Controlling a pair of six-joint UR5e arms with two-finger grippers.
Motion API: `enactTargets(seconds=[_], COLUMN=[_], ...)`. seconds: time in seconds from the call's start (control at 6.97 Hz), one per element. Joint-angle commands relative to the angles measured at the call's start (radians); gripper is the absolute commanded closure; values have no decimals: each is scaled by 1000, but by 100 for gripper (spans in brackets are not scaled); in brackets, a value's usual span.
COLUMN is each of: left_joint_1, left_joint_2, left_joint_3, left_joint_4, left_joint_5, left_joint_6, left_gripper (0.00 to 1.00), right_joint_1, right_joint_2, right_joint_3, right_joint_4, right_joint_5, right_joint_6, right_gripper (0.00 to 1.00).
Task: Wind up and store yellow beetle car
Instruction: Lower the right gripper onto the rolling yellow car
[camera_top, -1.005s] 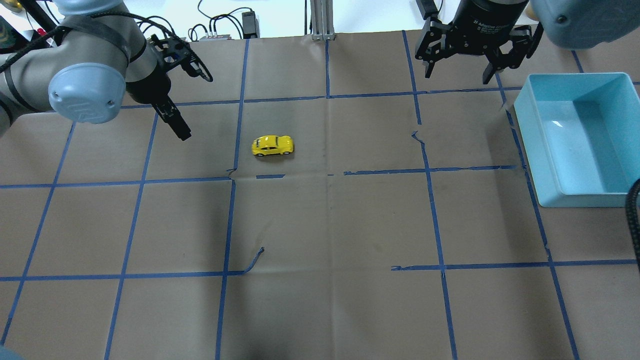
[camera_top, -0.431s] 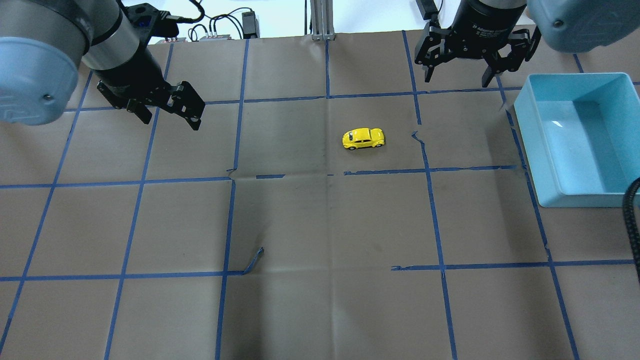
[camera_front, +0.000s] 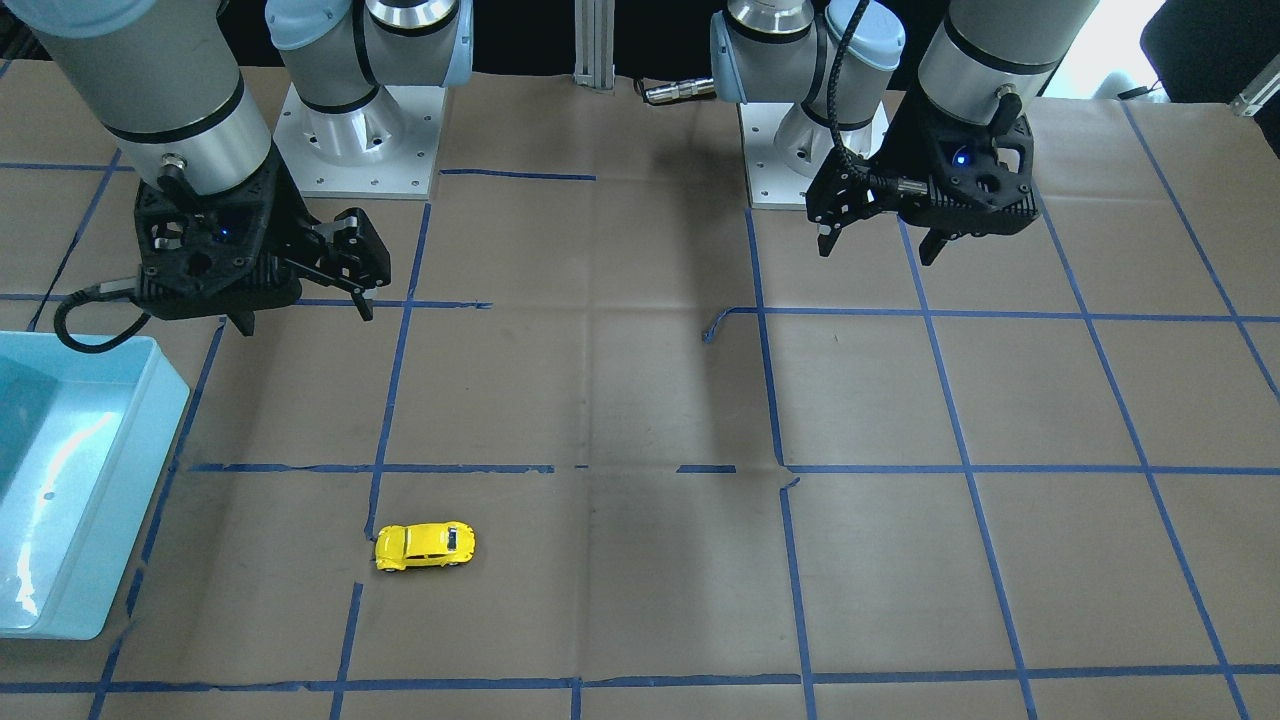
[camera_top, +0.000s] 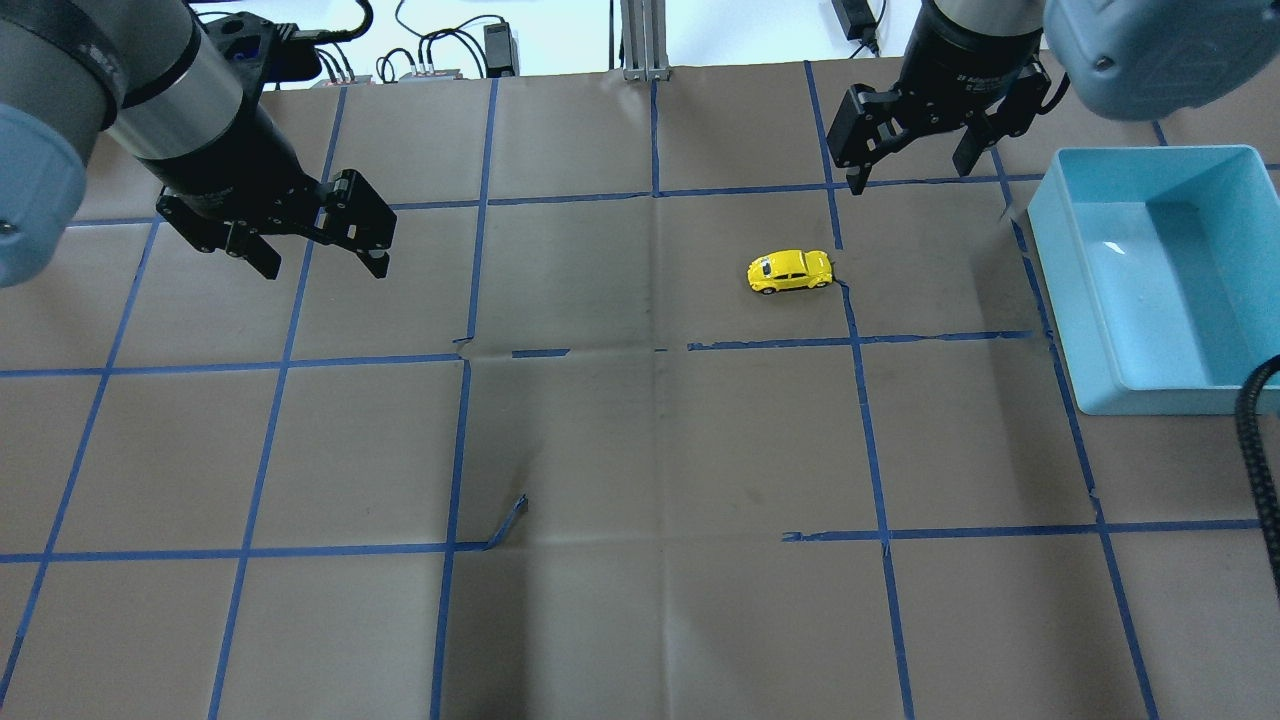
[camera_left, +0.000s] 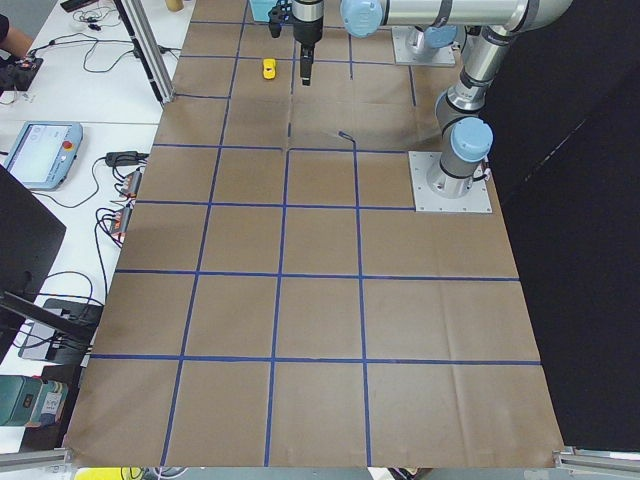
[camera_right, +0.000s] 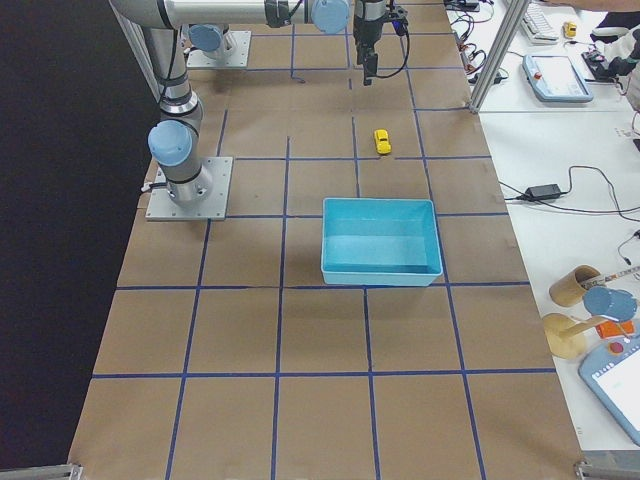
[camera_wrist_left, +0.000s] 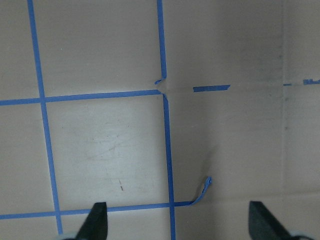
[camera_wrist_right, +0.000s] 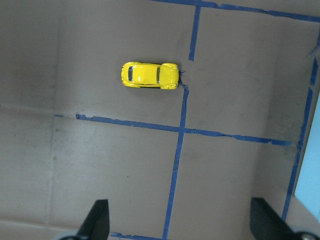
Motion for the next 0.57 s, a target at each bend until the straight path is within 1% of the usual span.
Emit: enactTargets(seconds=[0.0,0.14,0.43], left_joint_1=[1,3,4], left_joint_2=[12,18,18], left_joint_3=[3,-4,-3], left_joint_4=[-20,-26,-26], left_joint_5=[5,10,7], left_joint_6=[-40,-39,-39], left_gripper=[0,0,0], right_joint_1=[-7,-22,-39], right_joint_2=[66,88,88], right_joint_3=[8,2,-2], right_joint_4=[-68,-78,-87], right_joint_5=[91,83,83], right_joint_6=[-414,-520,-906], right_gripper=[0,0,0])
